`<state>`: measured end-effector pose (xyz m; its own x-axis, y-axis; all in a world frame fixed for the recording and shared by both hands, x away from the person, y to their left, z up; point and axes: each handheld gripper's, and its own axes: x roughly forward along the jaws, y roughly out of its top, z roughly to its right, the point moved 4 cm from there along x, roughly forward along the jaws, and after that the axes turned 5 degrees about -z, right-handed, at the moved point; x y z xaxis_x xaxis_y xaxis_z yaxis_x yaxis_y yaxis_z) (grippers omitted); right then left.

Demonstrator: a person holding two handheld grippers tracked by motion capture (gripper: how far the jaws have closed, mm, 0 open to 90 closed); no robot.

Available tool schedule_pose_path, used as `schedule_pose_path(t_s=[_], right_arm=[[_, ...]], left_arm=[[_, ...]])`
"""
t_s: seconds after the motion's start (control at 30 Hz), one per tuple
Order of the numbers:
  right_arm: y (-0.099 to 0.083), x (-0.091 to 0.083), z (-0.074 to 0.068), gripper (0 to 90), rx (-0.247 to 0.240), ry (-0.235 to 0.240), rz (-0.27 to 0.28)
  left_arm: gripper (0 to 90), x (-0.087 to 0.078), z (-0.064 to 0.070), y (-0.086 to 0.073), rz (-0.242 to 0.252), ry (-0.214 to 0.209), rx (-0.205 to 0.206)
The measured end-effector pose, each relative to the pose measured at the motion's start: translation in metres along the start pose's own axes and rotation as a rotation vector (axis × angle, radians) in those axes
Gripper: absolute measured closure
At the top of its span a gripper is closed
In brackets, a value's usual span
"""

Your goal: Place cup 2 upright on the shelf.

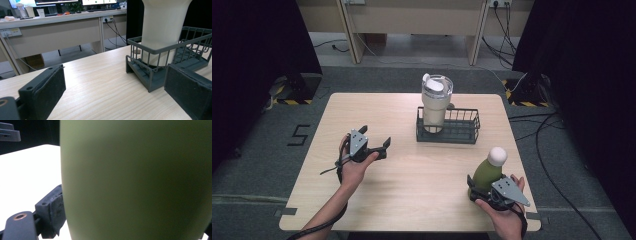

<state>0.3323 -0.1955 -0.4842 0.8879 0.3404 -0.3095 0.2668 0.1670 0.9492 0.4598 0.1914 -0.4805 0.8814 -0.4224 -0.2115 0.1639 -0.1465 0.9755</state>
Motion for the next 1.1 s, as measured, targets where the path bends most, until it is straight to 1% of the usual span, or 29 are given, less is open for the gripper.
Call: schedule_pose_path(t_s=[0.1, 0.2, 0.3, 0.63, 1.1], right_arm=[[-0.0006, -0.0002, 0.0002, 15.0, 0.001, -0.004, -0.003], [-0.0009, -0.0004, 0.0006, 16.5, -0.009, -0.010, -0.007], [-0.0009, -0.0006, 0.0015, 19.6, -0.007, -0.022, -0.004], [-0.0007, -0.0009, 0.0020, 20.4, -0.003, -0.022, 0.001], [-0.0001, -0.0019, 0.0020, 20.6, -0.011, -0.018, 0.001]], left_arm=[[3.0, 0.0003, 0.0008, -0.0003, -0.002, -0.002, 0.003], [3.0, 0.0001, 0.0009, 0.0000, -0.001, -0.002, 0.004], [3.0, 0.0001, 0.0008, -0.0001, -0.001, -0.001, 0.003], [3.1, 0.0021, 0.0017, -0.0030, -0.011, -0.002, 0.003], [3.2, 0.0027, 0.0018, -0.0040, -0.014, -0.001, 0.005]])
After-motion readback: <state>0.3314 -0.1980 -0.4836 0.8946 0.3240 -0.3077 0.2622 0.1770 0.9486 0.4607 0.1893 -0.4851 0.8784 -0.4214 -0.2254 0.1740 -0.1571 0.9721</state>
